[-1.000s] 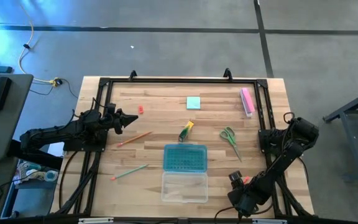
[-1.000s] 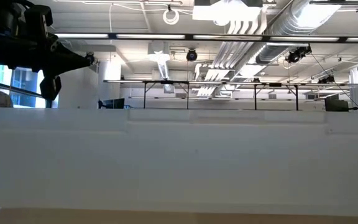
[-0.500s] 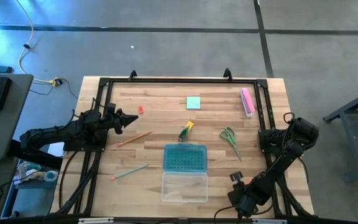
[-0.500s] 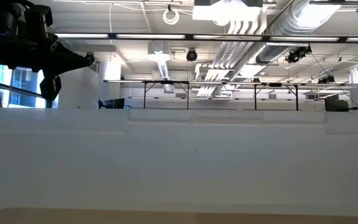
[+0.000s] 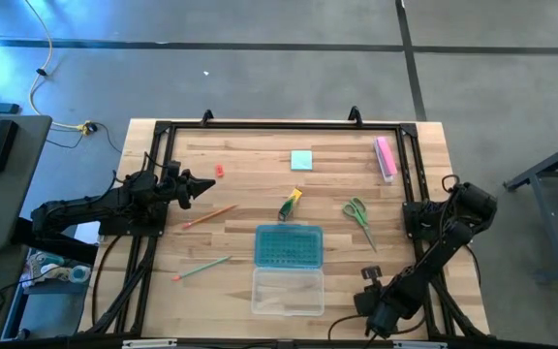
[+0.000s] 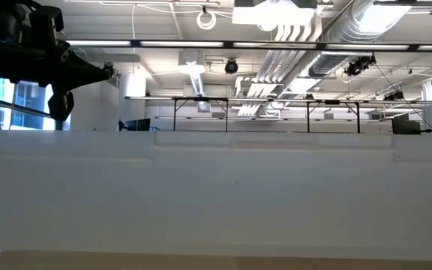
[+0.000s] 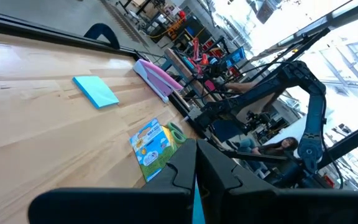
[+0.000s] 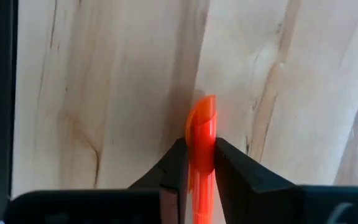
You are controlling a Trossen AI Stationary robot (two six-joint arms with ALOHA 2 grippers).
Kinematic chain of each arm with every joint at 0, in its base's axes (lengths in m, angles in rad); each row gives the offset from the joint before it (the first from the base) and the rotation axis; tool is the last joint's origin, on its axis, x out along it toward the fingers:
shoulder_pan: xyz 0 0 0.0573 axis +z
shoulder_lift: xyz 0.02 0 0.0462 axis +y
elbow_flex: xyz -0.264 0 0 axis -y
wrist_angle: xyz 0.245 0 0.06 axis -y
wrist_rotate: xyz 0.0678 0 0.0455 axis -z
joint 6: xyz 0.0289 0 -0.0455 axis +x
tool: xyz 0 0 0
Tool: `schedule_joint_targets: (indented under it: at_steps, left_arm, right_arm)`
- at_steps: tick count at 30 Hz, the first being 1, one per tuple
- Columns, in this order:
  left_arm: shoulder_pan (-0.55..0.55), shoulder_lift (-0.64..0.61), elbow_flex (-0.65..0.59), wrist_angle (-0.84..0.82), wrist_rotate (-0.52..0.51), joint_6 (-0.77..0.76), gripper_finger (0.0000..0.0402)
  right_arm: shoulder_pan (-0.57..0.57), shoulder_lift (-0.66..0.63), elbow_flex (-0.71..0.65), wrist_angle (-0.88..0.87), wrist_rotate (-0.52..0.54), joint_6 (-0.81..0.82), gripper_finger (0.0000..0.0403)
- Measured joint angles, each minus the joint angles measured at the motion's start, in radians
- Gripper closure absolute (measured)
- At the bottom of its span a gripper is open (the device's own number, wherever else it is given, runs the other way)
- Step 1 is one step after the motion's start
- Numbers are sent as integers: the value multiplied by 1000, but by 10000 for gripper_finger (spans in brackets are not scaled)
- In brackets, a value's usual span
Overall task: Pack school essentials
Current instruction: Put the orange pen into the supply box
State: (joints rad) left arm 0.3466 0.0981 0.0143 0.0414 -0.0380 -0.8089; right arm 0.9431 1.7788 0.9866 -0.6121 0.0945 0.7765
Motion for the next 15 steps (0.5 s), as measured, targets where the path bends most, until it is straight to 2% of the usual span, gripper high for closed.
schedule_joint_targets:
  at_steps: [8,15]
  left_arm:
    - [0,0,0,0,1,0,401]
    - [0,0,0,0,8,53,401]
  right_arm:
    - [-54,-95,-3,36,79,198,356]
    - [-136,-181,-2,209,202,290,355]
